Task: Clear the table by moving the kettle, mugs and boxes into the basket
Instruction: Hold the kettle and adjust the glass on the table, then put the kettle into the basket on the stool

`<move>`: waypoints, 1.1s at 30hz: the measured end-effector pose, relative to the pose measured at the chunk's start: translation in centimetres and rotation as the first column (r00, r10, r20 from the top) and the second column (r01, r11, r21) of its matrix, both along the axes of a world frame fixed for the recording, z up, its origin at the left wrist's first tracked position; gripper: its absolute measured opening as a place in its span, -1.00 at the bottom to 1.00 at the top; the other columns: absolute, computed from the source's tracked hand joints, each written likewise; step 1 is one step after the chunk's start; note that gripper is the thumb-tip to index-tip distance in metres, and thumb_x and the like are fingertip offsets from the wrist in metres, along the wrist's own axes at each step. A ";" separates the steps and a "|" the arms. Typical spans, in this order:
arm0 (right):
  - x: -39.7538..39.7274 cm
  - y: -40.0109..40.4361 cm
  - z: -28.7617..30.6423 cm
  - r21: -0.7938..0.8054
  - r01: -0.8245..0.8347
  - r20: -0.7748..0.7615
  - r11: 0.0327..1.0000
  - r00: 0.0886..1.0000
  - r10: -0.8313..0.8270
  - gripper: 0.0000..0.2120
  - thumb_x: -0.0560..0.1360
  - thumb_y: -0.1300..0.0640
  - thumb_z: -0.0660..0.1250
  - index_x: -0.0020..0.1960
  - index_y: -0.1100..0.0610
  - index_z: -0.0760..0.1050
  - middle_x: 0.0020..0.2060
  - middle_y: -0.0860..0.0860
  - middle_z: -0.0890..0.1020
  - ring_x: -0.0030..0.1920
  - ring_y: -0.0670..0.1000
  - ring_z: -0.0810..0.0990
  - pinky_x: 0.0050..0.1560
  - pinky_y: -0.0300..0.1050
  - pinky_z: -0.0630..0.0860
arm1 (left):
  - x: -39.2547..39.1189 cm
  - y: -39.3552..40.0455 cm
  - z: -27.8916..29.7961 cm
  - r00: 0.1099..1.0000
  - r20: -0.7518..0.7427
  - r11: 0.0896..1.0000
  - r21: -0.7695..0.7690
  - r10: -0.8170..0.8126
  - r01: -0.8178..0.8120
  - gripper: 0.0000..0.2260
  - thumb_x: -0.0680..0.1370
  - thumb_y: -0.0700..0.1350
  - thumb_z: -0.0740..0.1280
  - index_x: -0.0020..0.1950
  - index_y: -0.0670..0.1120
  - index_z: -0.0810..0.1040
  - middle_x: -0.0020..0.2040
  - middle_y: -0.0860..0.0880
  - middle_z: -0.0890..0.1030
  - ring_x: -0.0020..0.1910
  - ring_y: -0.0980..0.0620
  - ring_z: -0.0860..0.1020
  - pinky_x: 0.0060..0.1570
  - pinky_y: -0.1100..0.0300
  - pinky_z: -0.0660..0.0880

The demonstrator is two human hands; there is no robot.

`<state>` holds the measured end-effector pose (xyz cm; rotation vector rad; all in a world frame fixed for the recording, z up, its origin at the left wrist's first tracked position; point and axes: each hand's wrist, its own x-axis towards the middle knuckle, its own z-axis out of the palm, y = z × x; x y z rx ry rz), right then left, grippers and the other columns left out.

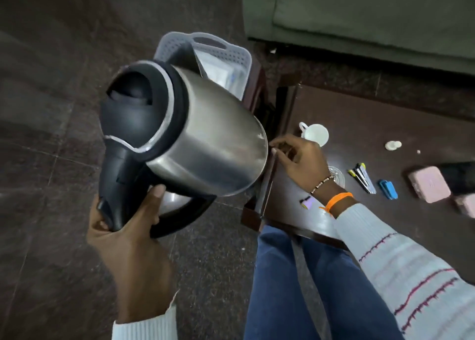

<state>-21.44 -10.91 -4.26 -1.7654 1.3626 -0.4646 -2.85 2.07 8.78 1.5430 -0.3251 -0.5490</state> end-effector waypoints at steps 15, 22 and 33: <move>10.1 -1.4 -4.1 0.179 -0.349 -0.254 0.920 0.887 0.386 -0.54 0.54 0.05 0.22 0.43 -0.08 0.27 0.18 0.03 0.45 0.04 0.10 0.58 0.09 0.03 0.52 | 9.0 -9.8 -8.4 0.987 0.083 0.990 -0.019 0.138 -0.137 -0.68 0.29 -0.33 0.49 -0.27 -0.05 0.38 -0.38 0.11 0.46 -0.39 0.21 0.43 -0.33 0.37 0.46; 10.8 -1.4 -6.6 0.200 -0.357 -0.422 0.912 0.809 0.409 -0.58 0.57 0.03 0.15 0.41 -0.04 0.25 0.26 0.01 0.45 0.21 0.15 0.51 0.12 0.11 0.46 | 11.3 -9.2 -13.5 0.990 0.133 0.993 0.094 0.053 -0.066 -0.71 0.26 -0.20 0.53 -0.21 0.01 0.45 -0.23 -0.01 0.52 -0.23 0.09 0.50 -0.12 0.19 0.54; 11.2 -2.2 -8.1 -0.018 -0.451 -0.684 0.893 0.656 0.318 -0.59 0.48 -0.14 0.24 0.27 0.00 0.36 0.20 -0.02 0.56 0.15 0.14 0.51 0.13 0.06 0.35 | 11.7 -7.3 -16.5 0.994 0.109 0.979 0.200 0.016 -0.038 -0.72 0.32 -0.19 0.50 -0.10 -0.01 0.46 -0.15 0.00 0.55 -0.17 0.12 0.51 -0.07 0.26 0.51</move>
